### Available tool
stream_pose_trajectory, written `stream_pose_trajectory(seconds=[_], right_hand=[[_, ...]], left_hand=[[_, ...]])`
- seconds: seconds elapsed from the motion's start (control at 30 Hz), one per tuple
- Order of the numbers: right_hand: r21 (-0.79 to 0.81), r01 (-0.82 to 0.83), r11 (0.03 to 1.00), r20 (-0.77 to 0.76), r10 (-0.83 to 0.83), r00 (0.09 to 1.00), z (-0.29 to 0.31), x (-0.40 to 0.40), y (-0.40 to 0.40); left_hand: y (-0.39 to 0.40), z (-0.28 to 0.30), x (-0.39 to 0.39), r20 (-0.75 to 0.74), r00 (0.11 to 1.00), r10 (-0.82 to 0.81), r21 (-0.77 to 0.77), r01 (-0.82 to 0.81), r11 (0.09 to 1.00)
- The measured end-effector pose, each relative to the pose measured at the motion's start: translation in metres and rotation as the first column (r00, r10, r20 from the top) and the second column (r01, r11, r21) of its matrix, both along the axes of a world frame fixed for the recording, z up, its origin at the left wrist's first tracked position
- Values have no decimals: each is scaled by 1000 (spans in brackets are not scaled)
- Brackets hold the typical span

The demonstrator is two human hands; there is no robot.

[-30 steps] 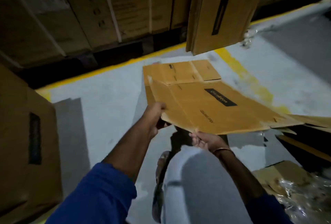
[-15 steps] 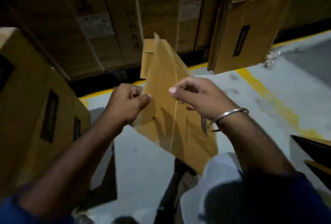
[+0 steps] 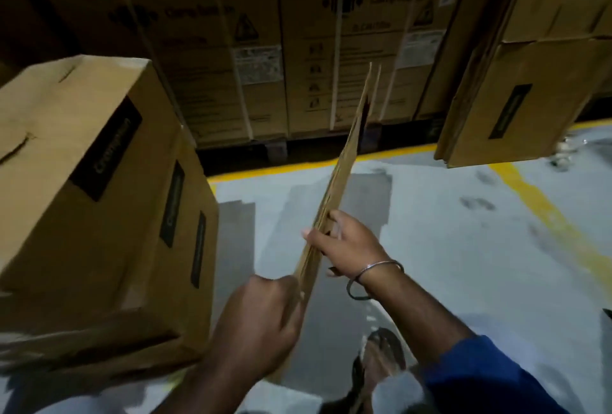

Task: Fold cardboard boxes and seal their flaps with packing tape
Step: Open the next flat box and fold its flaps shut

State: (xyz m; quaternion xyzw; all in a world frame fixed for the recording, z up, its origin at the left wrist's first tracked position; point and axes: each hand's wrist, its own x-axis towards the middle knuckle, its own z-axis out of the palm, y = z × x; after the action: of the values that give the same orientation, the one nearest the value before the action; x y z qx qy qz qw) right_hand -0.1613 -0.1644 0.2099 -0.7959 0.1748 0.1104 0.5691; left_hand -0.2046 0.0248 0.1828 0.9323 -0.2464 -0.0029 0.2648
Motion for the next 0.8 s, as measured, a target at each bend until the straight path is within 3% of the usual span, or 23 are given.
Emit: stream_pose_trajectory(seconds=[0.23, 0.4, 0.53, 0.8], right_hand=[[275, 119, 954, -170, -73, 983, -17, 19, -11], [221, 107, 969, -200, -63, 978, -34, 23, -20], [265, 207, 942, -235, -145, 961, -45, 31, -24], [240, 320, 917, -176, -283, 943, -48, 49, -38]], left_hand=[[-9, -10, 7, -132, 988, 75, -154, -95, 984], [-12, -19, 7, -192, 976, 108, -168, -141, 976], [-17, -20, 5, -215, 970, 114, -164, -151, 975], [-26, -12, -1, -101, 992, 73, -92, -82, 992]])
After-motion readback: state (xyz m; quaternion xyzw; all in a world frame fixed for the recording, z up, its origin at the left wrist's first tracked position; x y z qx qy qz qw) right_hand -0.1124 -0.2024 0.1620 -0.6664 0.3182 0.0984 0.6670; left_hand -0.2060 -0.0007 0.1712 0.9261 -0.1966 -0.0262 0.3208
